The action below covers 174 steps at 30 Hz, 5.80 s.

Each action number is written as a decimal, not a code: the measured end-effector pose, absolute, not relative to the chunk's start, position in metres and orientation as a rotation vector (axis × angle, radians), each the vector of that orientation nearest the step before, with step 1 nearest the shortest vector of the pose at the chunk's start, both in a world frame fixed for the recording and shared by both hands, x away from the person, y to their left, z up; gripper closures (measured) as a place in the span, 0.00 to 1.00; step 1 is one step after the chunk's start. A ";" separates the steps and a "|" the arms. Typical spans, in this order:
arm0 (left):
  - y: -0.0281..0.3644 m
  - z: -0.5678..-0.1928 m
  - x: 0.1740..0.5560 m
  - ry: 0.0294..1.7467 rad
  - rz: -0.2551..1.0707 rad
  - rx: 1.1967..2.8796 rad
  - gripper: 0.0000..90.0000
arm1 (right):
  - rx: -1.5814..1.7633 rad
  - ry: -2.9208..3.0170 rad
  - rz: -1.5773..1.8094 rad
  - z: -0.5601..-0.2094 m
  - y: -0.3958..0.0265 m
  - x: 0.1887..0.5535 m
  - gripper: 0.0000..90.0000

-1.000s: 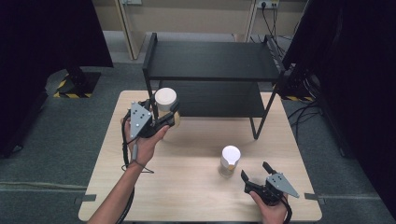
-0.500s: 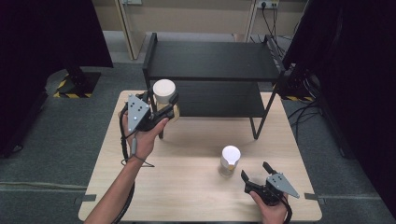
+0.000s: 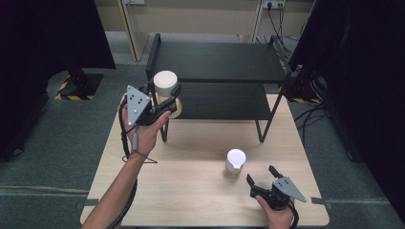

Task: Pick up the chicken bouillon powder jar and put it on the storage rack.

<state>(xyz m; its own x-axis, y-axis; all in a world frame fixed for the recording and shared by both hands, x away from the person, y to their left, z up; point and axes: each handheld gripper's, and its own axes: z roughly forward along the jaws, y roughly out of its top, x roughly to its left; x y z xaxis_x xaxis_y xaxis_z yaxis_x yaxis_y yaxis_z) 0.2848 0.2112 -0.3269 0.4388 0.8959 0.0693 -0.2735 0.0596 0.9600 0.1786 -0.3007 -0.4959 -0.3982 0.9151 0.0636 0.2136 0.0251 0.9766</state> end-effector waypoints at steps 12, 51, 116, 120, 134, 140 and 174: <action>0.211 -0.306 0.286 0.685 0.999 1.168 0.38 | 1.162 1.673 1.417 -0.496 -0.301 0.179 0.07; 0.202 -0.256 0.301 0.684 1.014 1.152 0.38 | 1.167 1.672 1.420 -0.496 -0.301 0.179 0.07; 0.185 -0.219 0.353 0.878 1.041 1.232 0.20 | 1.155 1.686 1.418 -0.495 -0.302 0.180 0.07; 0.185 -0.220 0.348 0.865 1.050 1.232 0.18 | 1.156 1.687 1.420 -0.495 -0.302 0.180 0.07; 0.188 -0.231 0.326 0.833 1.069 1.227 0.17 | 1.149 1.691 1.417 -0.495 -0.302 0.180 0.07; 0.191 -0.243 0.318 0.818 1.061 1.232 0.17 | 1.150 1.689 1.416 -0.495 -0.302 0.180 0.07; 0.196 -0.318 0.292 0.768 1.007 1.308 0.17 | 1.146 1.690 1.410 -0.495 -0.301 0.179 0.07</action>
<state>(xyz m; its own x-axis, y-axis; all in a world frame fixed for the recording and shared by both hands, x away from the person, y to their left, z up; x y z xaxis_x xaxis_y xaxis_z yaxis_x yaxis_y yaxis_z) 0.2920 0.1959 -0.3178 0.3968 0.9138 0.0867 -0.1575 -0.0253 0.9872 0.1794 -0.3007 -0.4949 -0.4078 0.9116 0.0521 0.2146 0.0402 0.9759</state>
